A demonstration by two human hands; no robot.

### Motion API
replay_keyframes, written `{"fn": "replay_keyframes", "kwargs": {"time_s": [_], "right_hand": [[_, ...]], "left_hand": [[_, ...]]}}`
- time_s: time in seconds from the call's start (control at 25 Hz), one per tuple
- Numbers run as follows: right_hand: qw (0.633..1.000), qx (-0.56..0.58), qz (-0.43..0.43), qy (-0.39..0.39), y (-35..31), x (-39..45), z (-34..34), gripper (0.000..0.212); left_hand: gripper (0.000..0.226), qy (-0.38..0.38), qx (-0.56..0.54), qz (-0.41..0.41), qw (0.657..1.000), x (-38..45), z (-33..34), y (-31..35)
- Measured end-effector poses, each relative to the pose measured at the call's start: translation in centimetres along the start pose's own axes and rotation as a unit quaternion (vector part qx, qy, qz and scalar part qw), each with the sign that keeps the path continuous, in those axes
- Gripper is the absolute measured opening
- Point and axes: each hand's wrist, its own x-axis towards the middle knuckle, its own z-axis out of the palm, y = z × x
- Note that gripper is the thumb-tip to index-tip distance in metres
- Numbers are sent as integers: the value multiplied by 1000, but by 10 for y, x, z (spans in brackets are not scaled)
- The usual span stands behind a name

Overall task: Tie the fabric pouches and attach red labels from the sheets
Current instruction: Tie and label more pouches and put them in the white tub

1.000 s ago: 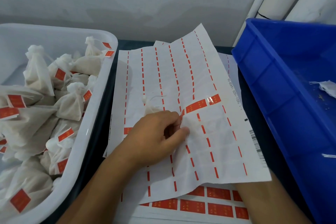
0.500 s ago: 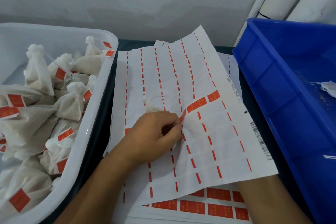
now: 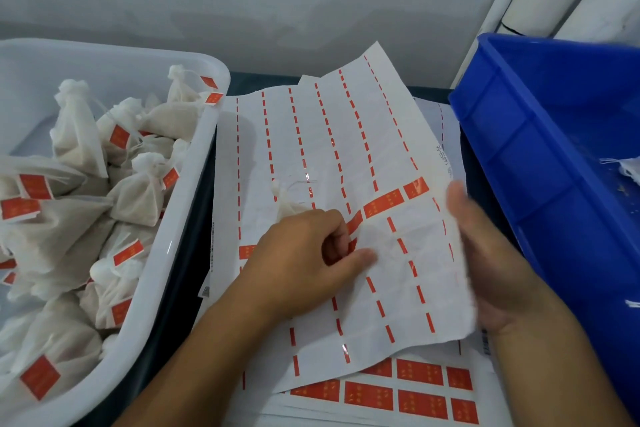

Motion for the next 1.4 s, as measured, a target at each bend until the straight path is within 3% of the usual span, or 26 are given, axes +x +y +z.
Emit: {"fn": "replay_keyframes", "kwargs": {"time_s": [0.08, 0.24, 0.36, 0.76, 0.92, 1.4], "right_hand": [[997, -46, -12, 55, 5, 7, 3, 73], [974, -126, -40, 186, 22, 24, 4, 35], [969, -118, -50, 209, 26, 29, 2, 26], [979, -132, -54, 148, 27, 31, -3, 38], [968, -172, -70, 169, 32, 34, -3, 52], [953, -216, -77, 197, 36, 36, -1, 47]], "left_hand": [[42, 6, 20, -1, 1000, 0, 3, 1], [41, 4, 14, 14, 1000, -2, 2, -1], [37, -17, -4, 27, 999, -3, -1, -3], [26, -41, -42, -2, 998, -4, -7, -1], [23, -21, -28, 12, 999, -2, -5, 2], [17, 11, 15, 47, 999, 0, -2, 0]]}}
